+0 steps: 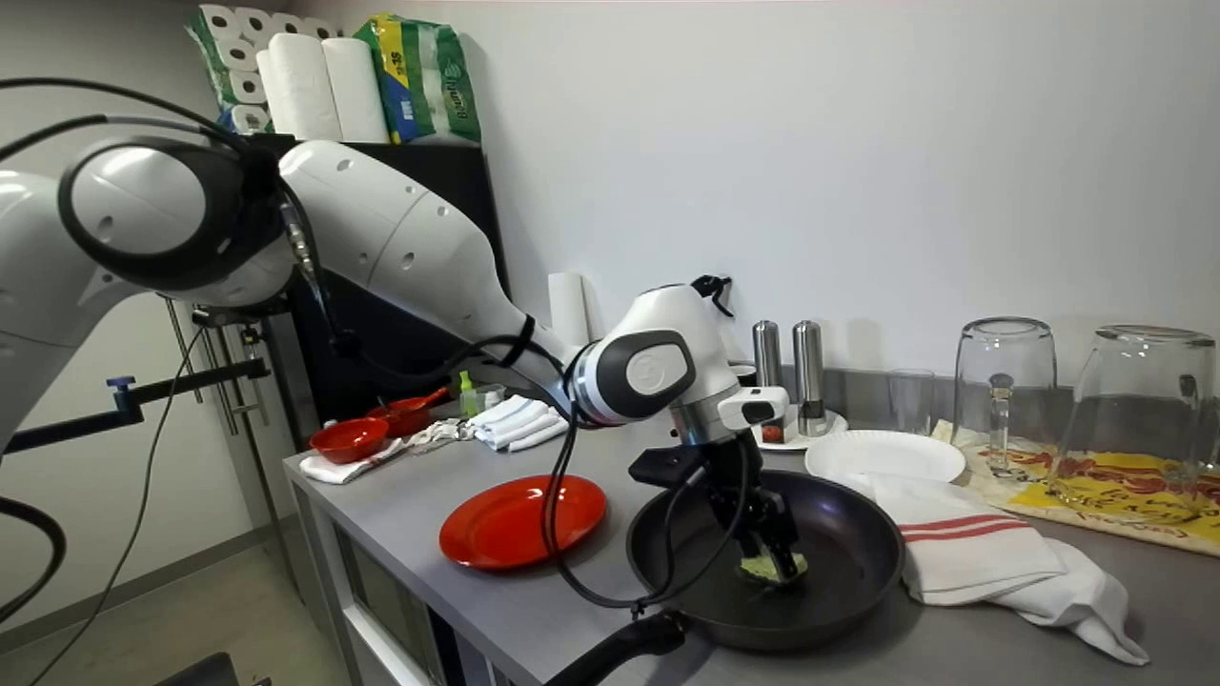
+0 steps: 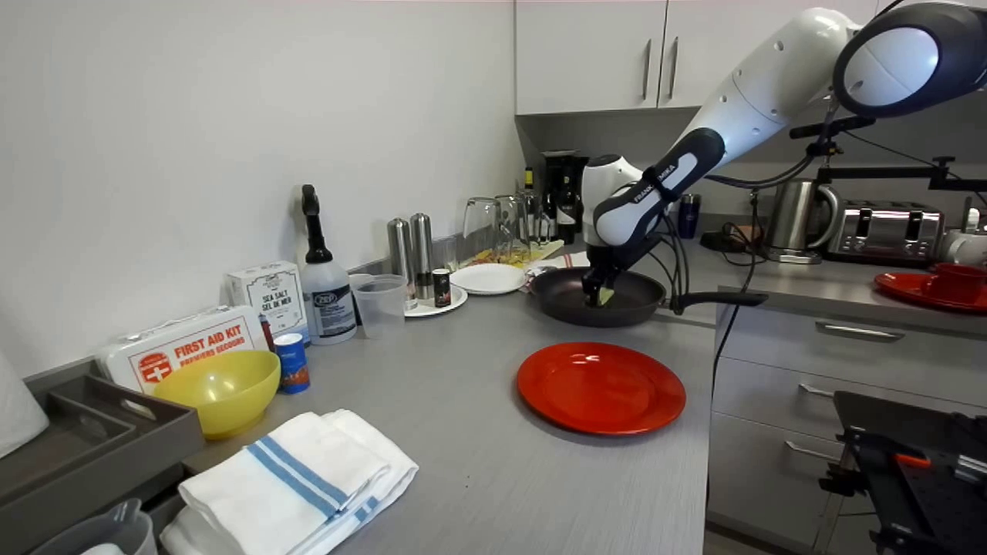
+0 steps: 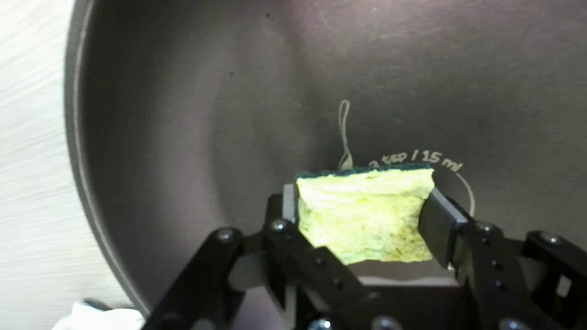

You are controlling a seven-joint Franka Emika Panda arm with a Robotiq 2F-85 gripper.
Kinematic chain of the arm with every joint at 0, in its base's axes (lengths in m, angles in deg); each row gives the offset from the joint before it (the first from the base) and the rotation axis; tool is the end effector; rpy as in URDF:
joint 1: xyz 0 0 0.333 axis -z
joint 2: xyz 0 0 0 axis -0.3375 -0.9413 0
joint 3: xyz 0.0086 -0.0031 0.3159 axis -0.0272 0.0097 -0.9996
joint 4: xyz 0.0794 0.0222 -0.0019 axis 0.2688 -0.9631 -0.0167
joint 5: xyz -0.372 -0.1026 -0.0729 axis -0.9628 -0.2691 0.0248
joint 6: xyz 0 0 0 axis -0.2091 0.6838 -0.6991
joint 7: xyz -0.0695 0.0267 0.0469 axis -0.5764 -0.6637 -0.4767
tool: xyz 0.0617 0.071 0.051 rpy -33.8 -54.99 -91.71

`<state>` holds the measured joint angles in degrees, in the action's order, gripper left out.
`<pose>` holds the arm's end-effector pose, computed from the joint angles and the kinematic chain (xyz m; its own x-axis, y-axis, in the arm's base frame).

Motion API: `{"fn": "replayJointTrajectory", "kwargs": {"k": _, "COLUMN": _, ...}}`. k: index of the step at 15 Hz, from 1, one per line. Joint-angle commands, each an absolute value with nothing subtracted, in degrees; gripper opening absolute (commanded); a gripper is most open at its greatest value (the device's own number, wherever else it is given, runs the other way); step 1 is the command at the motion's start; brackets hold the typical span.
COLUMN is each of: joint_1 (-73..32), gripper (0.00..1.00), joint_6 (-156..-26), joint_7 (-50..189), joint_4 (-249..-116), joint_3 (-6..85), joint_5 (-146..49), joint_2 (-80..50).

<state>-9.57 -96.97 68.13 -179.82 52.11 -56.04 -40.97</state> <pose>0.6553 -0.2947 0.2352 0.9378 -0.3100 0.1566 -0.3448 -0.8844 0.3146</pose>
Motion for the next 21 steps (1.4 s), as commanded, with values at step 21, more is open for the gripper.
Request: {"fn": "replayJointTrajectory", "kwargs": {"k": 21, "joint_1": 4.4, "gripper": 0.39, "joint_6": -80.4, "joint_7": 91.0, "joint_4": -175.9, "joint_3": 30.8, "joint_5": -26.5, "joint_2": -42.3}}
